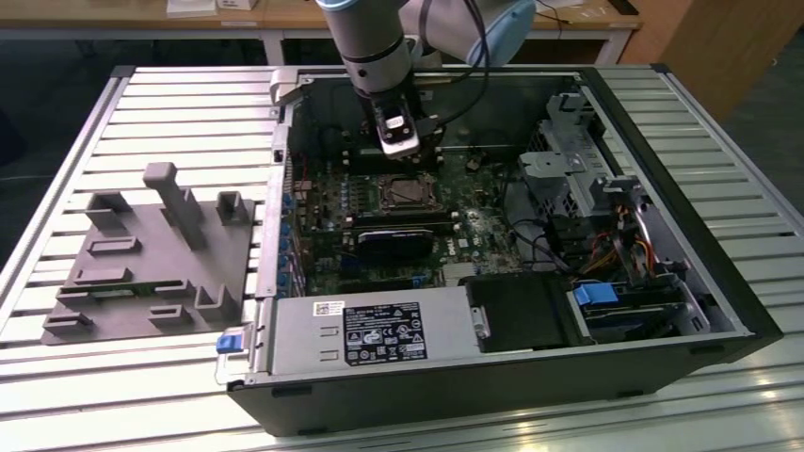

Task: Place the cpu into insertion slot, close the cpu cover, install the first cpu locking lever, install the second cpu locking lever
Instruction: 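Install the first cpu locking lever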

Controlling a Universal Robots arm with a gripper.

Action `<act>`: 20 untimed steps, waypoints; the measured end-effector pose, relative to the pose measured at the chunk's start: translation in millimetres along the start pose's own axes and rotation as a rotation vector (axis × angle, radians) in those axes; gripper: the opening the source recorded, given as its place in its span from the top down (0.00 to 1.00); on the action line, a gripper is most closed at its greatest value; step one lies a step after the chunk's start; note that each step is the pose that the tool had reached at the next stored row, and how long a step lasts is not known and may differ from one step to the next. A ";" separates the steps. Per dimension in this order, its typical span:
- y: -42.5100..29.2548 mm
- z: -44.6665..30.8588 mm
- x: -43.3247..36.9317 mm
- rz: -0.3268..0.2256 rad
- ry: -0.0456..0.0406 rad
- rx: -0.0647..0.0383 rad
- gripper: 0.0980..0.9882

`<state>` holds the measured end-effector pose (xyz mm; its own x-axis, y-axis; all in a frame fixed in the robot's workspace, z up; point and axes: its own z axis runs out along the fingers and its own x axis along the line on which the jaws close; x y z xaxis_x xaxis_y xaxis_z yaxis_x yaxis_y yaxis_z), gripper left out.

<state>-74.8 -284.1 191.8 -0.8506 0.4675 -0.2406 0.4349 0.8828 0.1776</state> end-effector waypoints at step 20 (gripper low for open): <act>1.6 -6.7 -1.6 0.000 -0.0010 0.001 1.00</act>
<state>-74.7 -283.8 198.9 -0.8505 0.4673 -0.2416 0.4350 0.8830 0.1766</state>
